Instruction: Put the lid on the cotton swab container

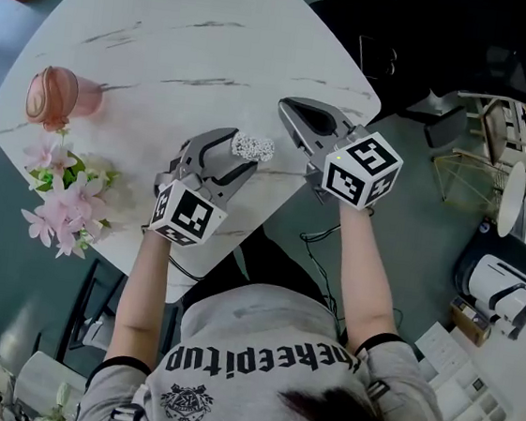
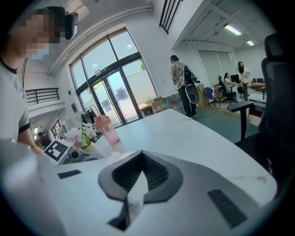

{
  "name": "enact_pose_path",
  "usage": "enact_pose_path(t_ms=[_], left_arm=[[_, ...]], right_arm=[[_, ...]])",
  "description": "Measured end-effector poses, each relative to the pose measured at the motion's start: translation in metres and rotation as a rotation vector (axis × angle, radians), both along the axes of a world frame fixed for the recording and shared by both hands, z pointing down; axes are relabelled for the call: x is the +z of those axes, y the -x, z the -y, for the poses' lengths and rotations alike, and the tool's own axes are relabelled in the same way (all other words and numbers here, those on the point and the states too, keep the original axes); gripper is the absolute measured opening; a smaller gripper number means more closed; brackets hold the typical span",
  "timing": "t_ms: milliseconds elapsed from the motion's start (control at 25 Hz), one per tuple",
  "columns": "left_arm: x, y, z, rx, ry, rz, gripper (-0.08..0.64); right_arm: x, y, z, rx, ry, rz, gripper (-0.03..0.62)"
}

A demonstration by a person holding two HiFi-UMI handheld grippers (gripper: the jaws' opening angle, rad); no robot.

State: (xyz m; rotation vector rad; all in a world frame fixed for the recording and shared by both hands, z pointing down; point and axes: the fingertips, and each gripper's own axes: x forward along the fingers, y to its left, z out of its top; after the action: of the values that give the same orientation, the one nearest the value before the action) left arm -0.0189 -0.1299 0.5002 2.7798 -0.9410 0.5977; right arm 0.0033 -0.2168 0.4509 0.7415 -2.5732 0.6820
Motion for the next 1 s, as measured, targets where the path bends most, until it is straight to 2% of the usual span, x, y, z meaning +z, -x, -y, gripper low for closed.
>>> enact_pose_path(t_ms=[120,240,320,560,1000], left_arm=[[0.0,0.0,0.0,-0.001,0.001,0.001,0.265],[0.0,0.0,0.0,-0.003,0.001,0.002,0.265],[0.0,0.0,0.0,-0.005,0.002,0.003,0.265],[0.0,0.0,0.001,-0.007,0.005,0.004,0.265],[0.0,0.0,0.001,-0.015,0.008,0.006,0.265]], right_arm=[[-0.001,0.002,-0.006,-0.045,0.015,-0.002,0.011],[0.008,0.006,-0.022,-0.137,0.006,-0.083,0.011],[0.012,0.01,-0.033,-0.175,0.007,-0.104,0.011],[0.005,0.015,-0.047,-0.17,0.028,-0.033,0.012],[0.003,0.019,-0.071,-0.228,0.001,-0.071,0.011]])
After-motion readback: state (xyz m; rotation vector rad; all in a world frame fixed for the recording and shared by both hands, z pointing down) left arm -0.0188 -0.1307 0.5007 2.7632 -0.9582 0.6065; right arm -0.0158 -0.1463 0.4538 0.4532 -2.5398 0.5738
